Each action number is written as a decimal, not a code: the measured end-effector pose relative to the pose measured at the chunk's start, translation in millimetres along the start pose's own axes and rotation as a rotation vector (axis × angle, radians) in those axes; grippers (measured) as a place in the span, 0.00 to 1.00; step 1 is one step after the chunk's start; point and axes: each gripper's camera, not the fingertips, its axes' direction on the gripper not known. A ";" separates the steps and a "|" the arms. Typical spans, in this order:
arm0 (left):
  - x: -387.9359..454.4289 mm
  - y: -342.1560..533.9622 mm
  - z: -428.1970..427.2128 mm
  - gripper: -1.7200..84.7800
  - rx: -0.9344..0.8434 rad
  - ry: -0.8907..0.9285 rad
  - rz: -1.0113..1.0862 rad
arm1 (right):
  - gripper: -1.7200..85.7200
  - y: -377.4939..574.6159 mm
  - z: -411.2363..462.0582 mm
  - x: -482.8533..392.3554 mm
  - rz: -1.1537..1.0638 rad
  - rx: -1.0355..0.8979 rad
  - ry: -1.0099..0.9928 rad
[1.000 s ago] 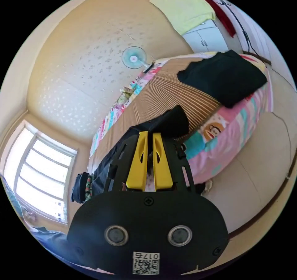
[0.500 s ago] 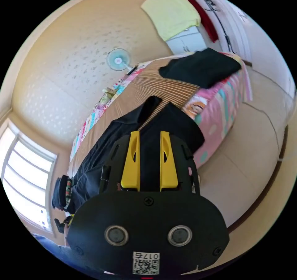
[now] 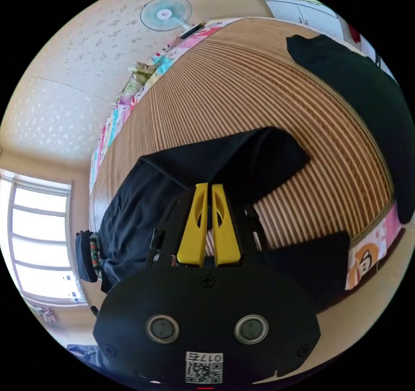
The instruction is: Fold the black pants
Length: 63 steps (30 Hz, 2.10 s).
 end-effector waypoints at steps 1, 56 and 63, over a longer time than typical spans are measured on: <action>0.5 -2.4 1.0 0.02 -0.022 -0.031 0.007 | 0.06 -10.4 -19.5 6.4 -0.002 0.125 -0.068; -132.0 31.9 -107.0 0.01 0.192 1.031 0.256 | 0.05 209.2 -159.7 28.5 0.071 0.313 -0.264; -10.9 -122.0 -77.7 0.02 0.240 0.934 0.347 | 0.06 4.5 -115.1 -113.0 -0.129 0.222 -0.121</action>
